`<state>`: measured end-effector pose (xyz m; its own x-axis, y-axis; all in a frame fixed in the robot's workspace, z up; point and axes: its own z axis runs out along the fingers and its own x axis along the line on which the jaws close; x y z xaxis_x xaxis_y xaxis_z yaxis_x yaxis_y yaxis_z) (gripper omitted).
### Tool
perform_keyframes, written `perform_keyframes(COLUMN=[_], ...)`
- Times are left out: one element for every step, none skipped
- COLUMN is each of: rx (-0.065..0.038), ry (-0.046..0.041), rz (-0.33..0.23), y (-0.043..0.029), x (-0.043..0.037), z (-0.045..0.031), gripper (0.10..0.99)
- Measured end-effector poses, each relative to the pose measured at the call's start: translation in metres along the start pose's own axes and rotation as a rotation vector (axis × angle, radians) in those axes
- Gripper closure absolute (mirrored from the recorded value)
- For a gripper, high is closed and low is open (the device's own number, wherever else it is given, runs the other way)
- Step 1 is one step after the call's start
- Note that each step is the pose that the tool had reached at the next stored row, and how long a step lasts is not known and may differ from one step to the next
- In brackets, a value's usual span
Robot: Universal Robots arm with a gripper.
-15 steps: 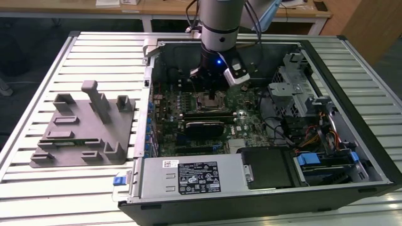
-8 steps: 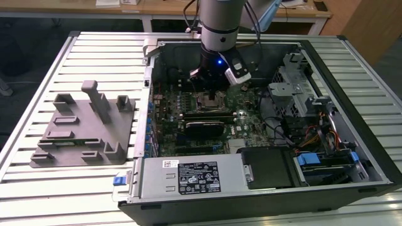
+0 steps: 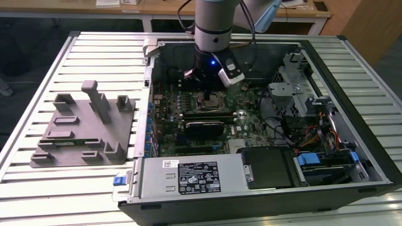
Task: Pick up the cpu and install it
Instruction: 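Close the cpu cover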
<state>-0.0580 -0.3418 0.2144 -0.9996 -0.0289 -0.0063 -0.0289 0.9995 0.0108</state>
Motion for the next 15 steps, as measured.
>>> perform_keyframes(rx=[0.0, 0.0, 0.0, 0.0, 0.0, 0.0, 0.0, 0.0, 0.0, 0.0, 0.0, 0.0, 0.0, 0.0, 0.0], ry=[-0.0001, 0.0, 0.0, 0.0, 0.0, 0.0001, 0.0002, 0.0001, 0.0, -0.0001, -0.0001, 0.0, 0.0001, 0.0001, 0.0001], rz=[0.0, 0.0, 0.0, 0.0, 0.0, 0.0, 0.0, 0.0, 0.0, 0.0, 0.0, 0.0, 0.0, 0.0, 0.0], y=[0.0, 0.0, 0.0, 0.0, 0.0, 0.0, 0.0, 0.0001, 0.0002, 0.0002, 0.0002, 0.0002, 0.0002, 0.0001, 0.0001], x=[0.0014, 0.0021, 0.0024, 0.003, 0.0041, 0.0058, 0.0074, 0.0091, 0.0104, 0.0114, 0.0121, 0.0127, 0.013, 0.0131, 0.0131], z=[0.001, 0.0024, 0.0041, 0.0056, 0.0065, 0.0071, 0.0077, 0.0082, 0.0089, 0.0099, 0.0109, 0.0118, 0.0126, 0.013, 0.0134], gripper=[0.98, 0.98, 0.98, 0.98, 0.98, 0.98, 0.98, 0.98, 0.98, 0.98, 0.98, 0.98, 0.98, 0.98, 0.98])
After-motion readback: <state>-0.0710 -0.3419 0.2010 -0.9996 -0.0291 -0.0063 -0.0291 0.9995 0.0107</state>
